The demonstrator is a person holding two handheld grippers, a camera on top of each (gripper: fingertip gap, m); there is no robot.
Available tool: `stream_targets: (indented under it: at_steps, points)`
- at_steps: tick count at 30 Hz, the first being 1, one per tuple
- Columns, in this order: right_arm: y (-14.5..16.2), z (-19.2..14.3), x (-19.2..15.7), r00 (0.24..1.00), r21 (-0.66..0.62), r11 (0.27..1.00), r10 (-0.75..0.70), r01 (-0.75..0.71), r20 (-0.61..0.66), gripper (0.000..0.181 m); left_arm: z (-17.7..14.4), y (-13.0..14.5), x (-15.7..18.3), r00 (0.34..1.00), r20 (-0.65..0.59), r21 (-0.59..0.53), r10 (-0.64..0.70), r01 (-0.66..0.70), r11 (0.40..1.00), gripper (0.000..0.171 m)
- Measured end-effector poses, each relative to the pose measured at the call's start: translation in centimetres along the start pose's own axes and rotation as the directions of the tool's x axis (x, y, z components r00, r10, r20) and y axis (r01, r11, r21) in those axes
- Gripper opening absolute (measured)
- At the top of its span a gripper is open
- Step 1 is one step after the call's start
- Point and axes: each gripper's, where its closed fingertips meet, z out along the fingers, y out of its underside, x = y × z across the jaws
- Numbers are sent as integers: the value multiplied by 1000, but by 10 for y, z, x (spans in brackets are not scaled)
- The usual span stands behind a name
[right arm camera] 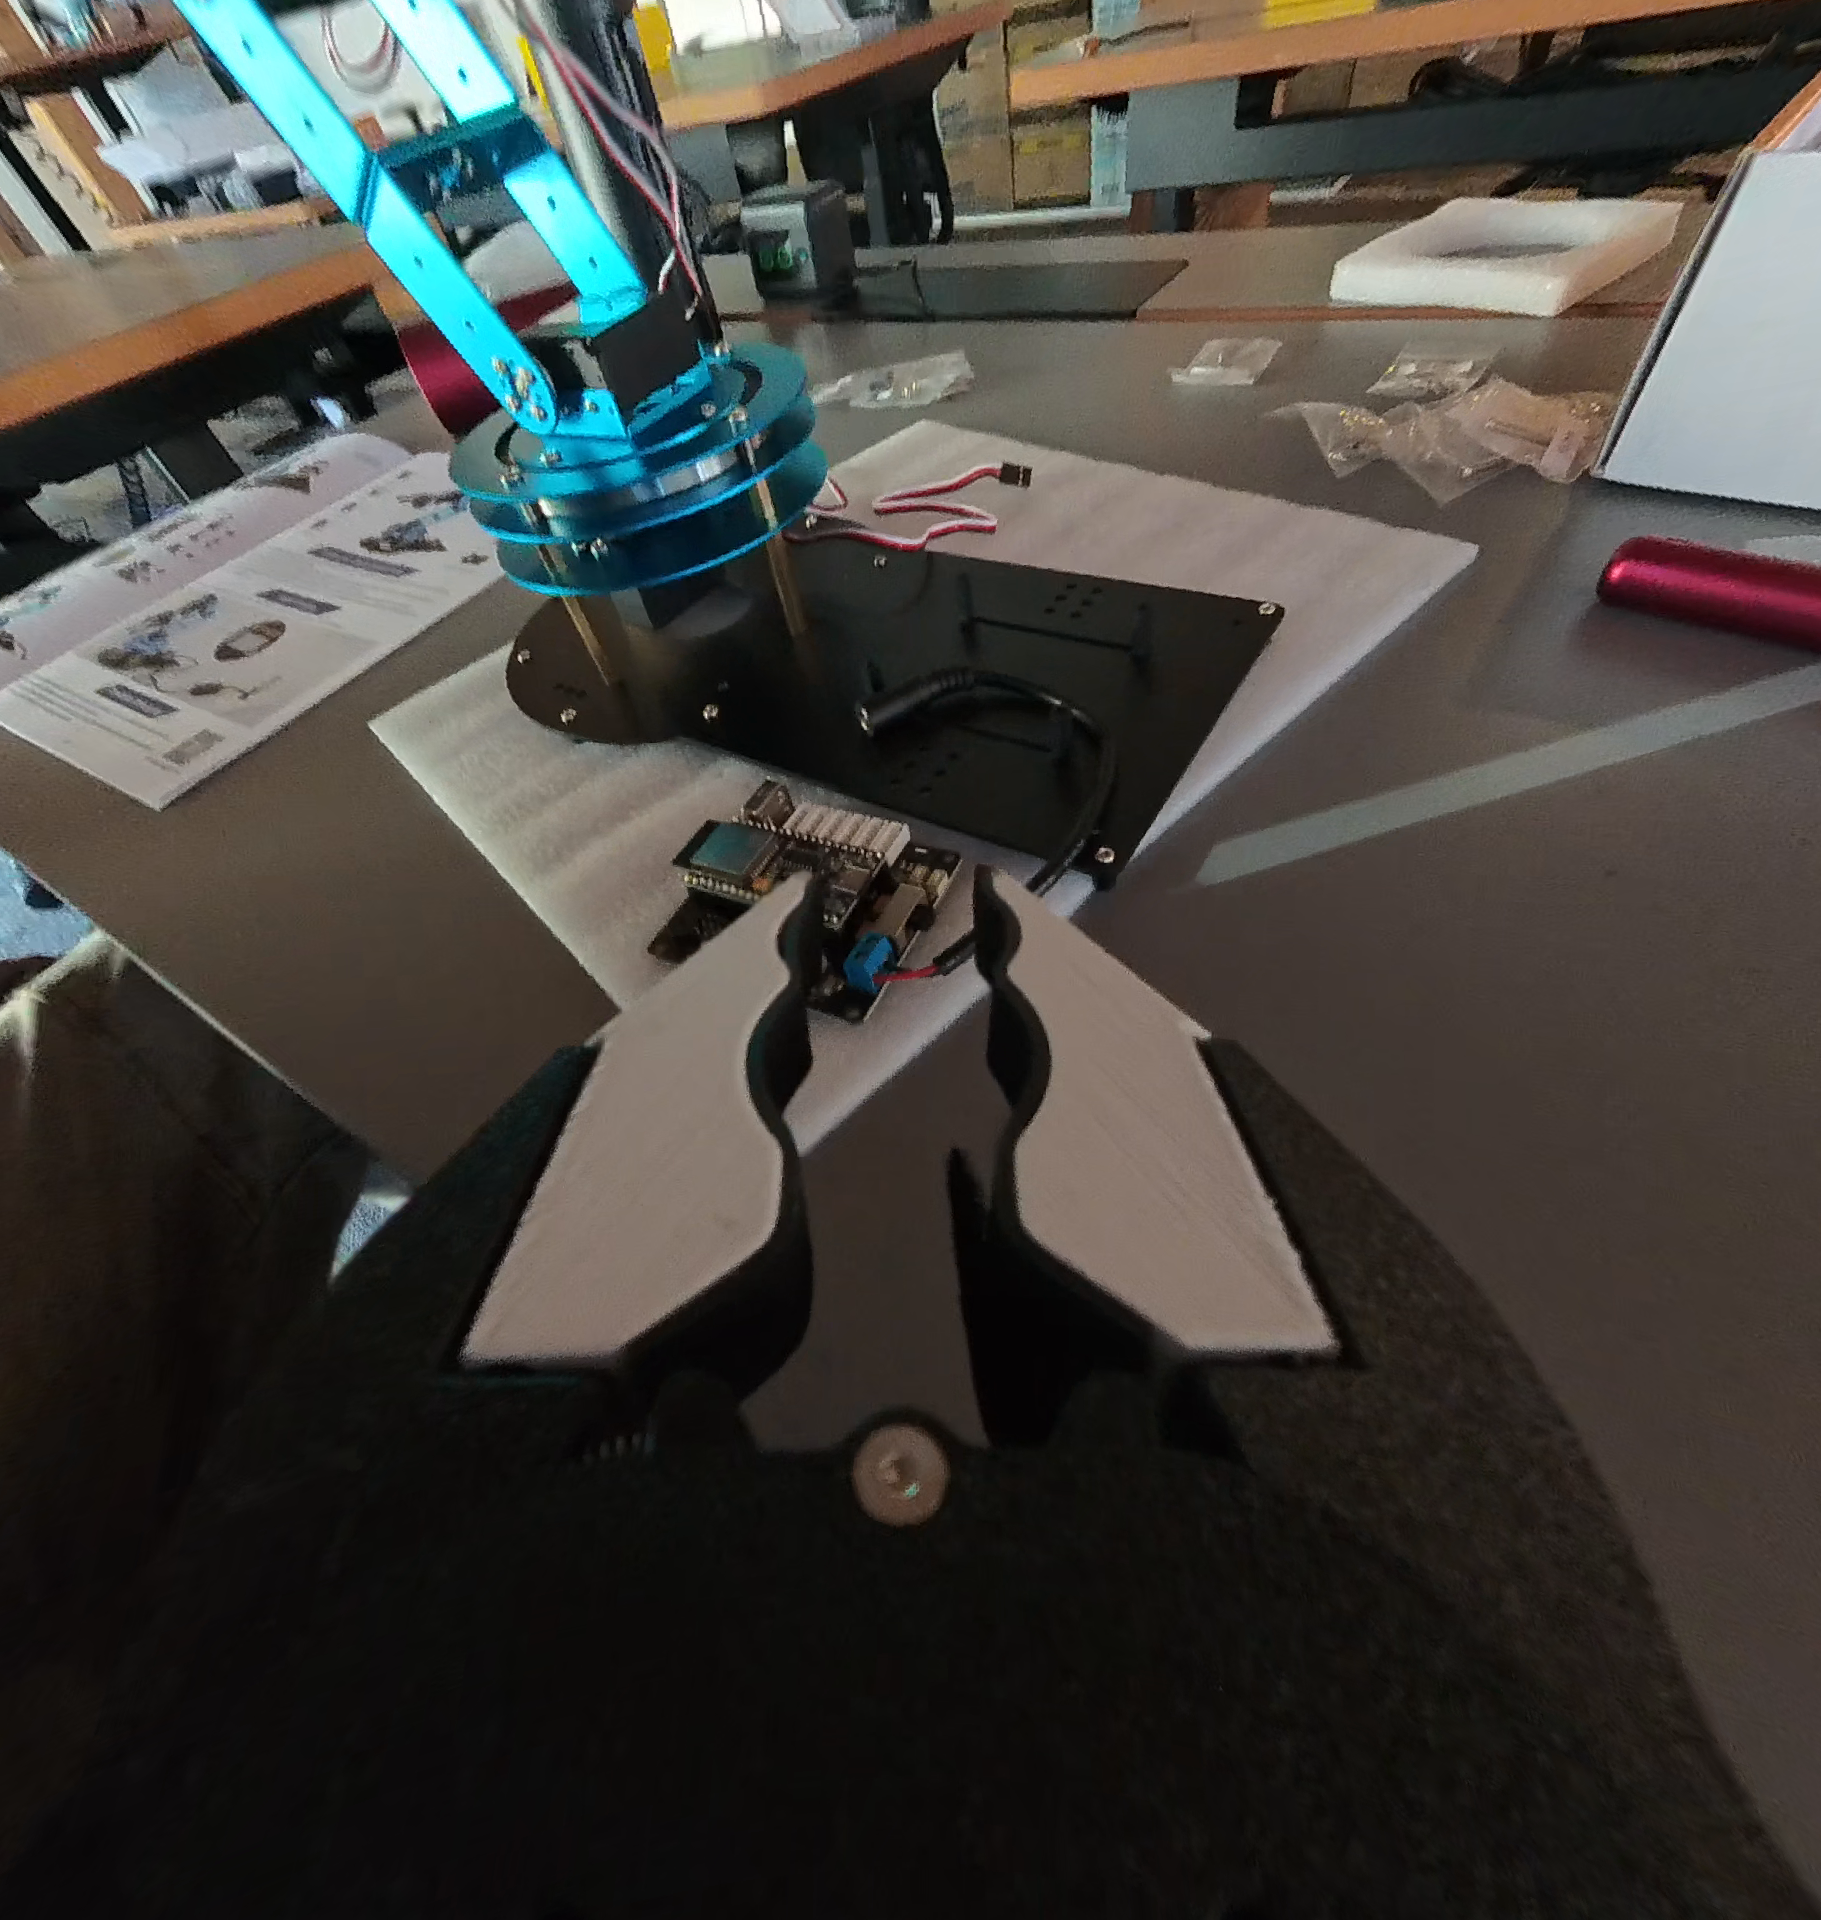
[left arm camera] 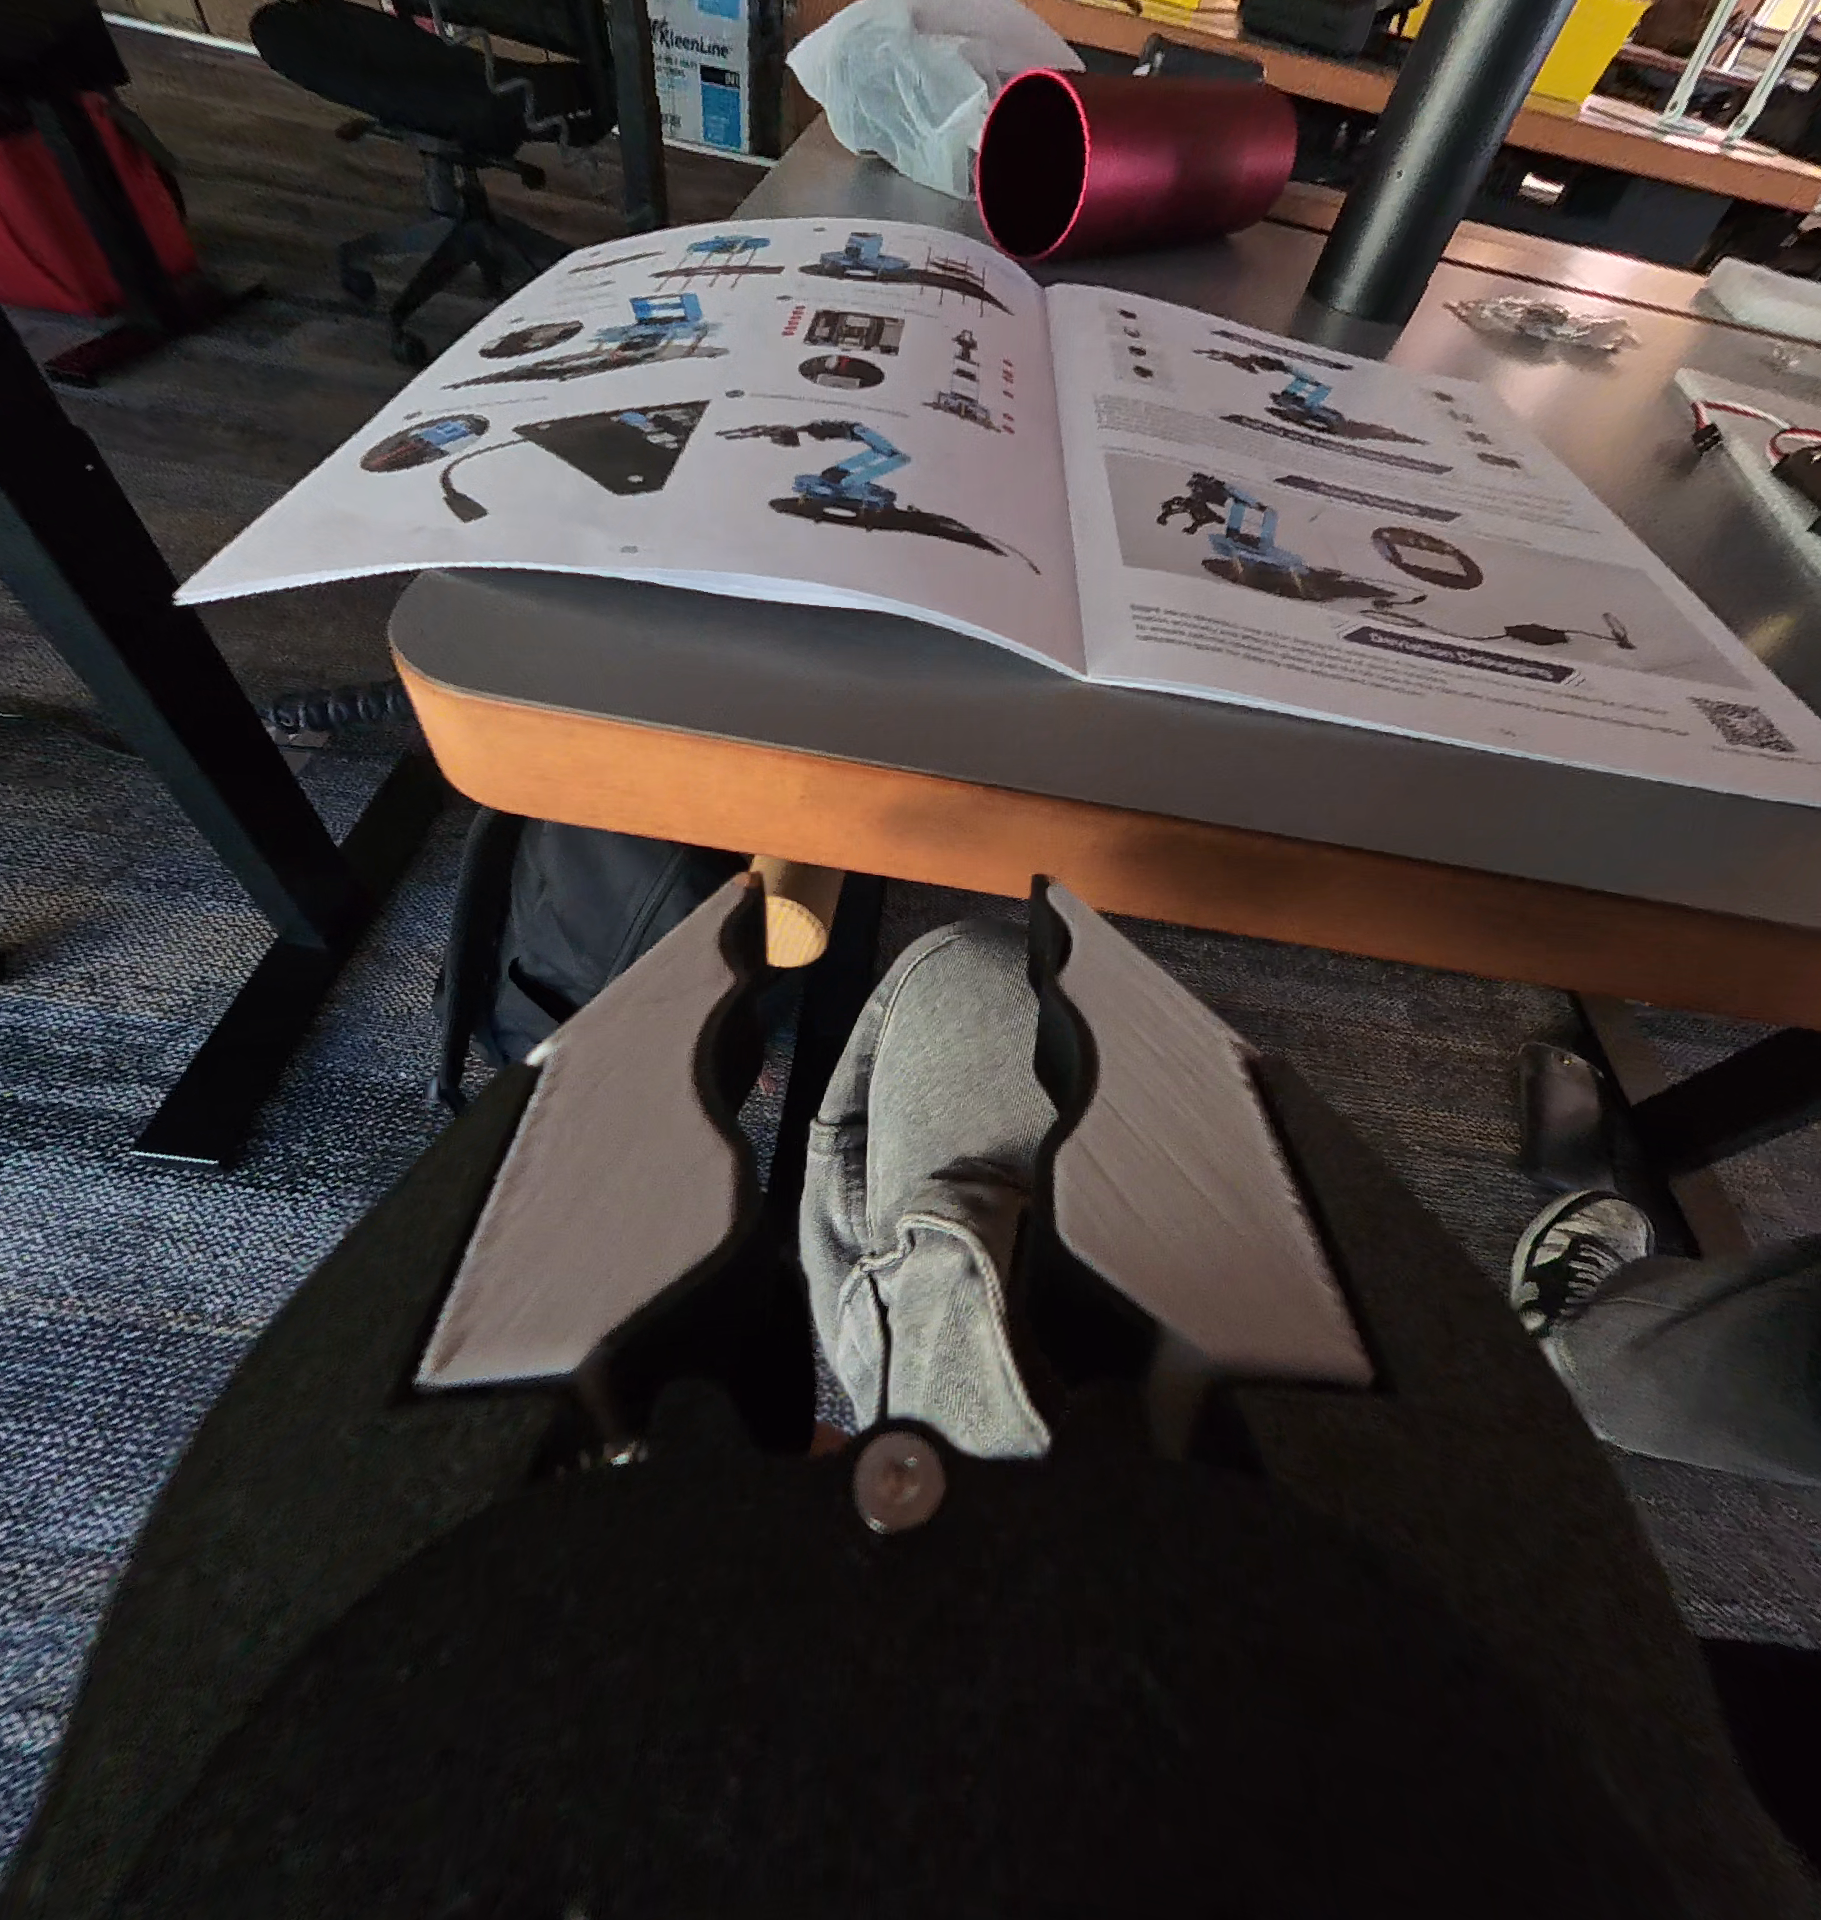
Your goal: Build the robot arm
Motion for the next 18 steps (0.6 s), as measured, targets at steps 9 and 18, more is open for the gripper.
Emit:
stream_targets:
  at_steps: [9, 18]
  points:
    - [0, 1, 12, 997, -6, 997, 80, -80, -11, 25, 8, -14, -3, 995, 48, 36, 87, -89, 995, 49]
    - [-11, 5, 28, 992, 55, 992, 115, -112, -48, 25, 15, -55, -30, 996, 84, 173, 6, -20, 985, 49]
